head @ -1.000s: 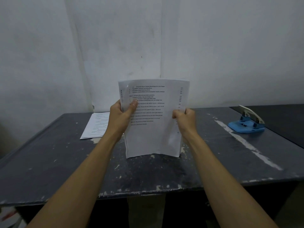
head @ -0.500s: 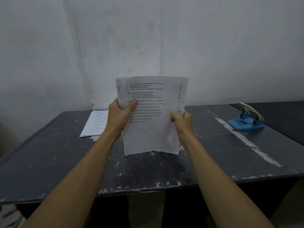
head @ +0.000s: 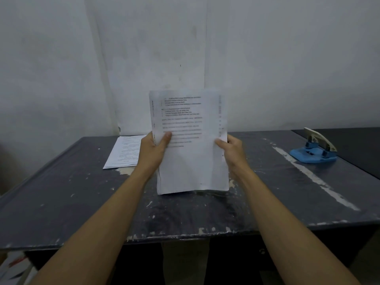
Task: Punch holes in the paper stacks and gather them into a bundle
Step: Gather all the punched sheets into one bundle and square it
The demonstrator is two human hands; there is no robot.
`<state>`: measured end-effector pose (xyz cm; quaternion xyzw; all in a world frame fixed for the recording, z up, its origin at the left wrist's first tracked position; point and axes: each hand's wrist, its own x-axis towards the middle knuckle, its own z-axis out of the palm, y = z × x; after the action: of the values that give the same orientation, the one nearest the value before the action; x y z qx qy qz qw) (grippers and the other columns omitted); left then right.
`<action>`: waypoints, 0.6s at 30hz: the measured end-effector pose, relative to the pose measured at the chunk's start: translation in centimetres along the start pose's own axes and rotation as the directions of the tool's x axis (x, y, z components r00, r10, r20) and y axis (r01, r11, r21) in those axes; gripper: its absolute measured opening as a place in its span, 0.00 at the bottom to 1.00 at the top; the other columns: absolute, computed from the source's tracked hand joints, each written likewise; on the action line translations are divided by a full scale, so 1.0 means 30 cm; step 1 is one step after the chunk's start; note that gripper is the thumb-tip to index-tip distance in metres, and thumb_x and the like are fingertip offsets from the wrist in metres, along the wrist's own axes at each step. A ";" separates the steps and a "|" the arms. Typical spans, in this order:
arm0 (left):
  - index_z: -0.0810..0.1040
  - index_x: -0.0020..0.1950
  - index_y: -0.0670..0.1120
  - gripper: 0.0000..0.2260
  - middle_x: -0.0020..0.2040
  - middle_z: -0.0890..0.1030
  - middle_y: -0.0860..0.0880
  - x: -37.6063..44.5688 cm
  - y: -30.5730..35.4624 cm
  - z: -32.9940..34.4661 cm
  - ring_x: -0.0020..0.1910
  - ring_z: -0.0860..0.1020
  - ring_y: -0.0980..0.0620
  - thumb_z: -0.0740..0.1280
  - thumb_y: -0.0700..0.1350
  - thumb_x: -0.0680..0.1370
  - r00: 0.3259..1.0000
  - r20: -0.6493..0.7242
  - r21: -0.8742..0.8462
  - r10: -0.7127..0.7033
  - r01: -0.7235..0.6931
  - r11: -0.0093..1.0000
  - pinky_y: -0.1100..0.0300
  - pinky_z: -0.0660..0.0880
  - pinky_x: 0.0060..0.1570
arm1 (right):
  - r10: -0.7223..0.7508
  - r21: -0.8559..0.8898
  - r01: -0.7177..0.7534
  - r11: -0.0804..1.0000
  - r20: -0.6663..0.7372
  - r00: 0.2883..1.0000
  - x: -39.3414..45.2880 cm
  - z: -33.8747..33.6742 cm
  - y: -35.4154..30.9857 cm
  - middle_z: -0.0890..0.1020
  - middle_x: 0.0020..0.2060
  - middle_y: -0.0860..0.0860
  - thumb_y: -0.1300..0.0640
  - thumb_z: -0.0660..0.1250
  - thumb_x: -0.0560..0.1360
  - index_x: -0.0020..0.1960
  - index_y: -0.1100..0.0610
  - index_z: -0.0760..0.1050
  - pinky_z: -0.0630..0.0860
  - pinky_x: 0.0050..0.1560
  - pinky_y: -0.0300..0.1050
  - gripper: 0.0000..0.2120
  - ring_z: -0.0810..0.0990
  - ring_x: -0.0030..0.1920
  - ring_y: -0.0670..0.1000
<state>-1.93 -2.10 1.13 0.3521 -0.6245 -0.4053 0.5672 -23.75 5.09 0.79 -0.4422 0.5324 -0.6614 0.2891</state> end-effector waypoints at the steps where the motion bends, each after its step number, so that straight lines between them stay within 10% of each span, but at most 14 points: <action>1: 0.79 0.63 0.51 0.15 0.54 0.84 0.57 0.018 0.001 -0.002 0.51 0.84 0.57 0.69 0.56 0.78 1.000 -0.008 0.025 0.010 -0.010 1.000 0.62 0.81 0.46 | 0.001 -0.039 -0.001 0.999 -0.007 1.000 0.013 0.002 -0.004 0.86 0.47 0.47 0.58 0.66 0.79 0.53 0.53 0.82 0.82 0.44 0.46 0.07 0.86 0.47 0.50; 18: 0.69 0.72 0.41 0.19 0.69 0.76 0.45 0.288 -0.233 0.129 0.62 0.77 0.44 0.61 0.49 0.83 0.936 0.070 0.437 -0.345 0.282 0.854 0.54 0.74 0.55 | 0.266 -0.429 -0.300 0.852 -0.140 0.954 0.378 0.022 0.111 0.81 0.48 0.59 0.64 0.63 0.75 0.49 0.67 0.75 0.73 0.37 0.44 0.07 0.81 0.46 0.57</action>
<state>-6.86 -12.41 -1.65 0.5324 -0.6709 -0.3729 0.3569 -28.46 -5.75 0.77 -0.3879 0.7393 -0.4884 0.2540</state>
